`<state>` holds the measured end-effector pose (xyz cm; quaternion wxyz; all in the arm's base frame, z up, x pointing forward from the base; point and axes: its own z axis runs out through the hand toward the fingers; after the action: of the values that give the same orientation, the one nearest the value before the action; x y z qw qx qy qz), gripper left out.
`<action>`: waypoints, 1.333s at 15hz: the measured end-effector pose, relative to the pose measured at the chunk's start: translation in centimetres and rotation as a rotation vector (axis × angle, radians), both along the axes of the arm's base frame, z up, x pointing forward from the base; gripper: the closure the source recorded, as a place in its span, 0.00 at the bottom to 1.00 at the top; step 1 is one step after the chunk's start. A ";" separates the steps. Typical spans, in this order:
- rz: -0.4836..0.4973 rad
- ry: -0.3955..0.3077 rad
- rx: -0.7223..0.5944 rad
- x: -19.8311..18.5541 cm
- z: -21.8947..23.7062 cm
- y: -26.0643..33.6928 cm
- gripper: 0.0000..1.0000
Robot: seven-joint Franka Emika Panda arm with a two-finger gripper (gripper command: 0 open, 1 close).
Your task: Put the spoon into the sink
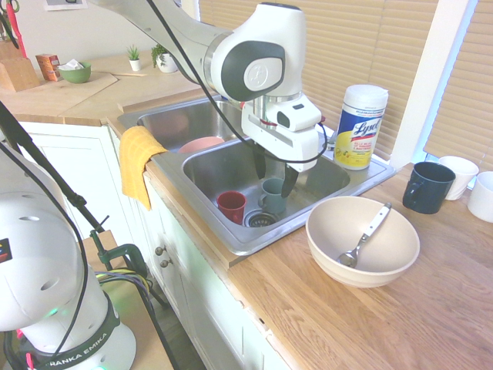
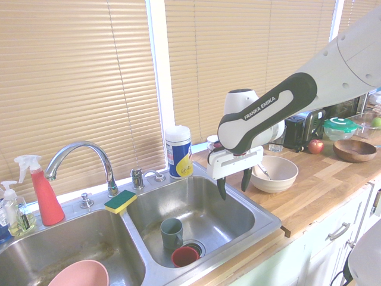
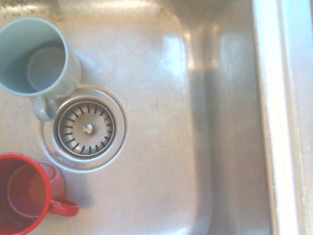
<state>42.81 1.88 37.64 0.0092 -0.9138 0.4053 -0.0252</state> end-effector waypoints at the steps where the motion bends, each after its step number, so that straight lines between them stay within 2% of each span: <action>1: 0.000 0.002 0.000 0.0 0.0 0.0 0.00; 5: -0.024 -0.014 0.000 0.1 0.2 -0.2 0.00; 11: -0.106 -0.165 0.005 -1.4 2.3 -3.0 0.00; 16: -0.105 -0.281 0.031 -4.0 6.7 -8.6 0.00; 20: -0.109 -0.289 0.049 -5.0 7.1 -13.6 0.00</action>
<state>37.80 -11.69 44.70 0.0881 -0.8768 0.4494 -0.1468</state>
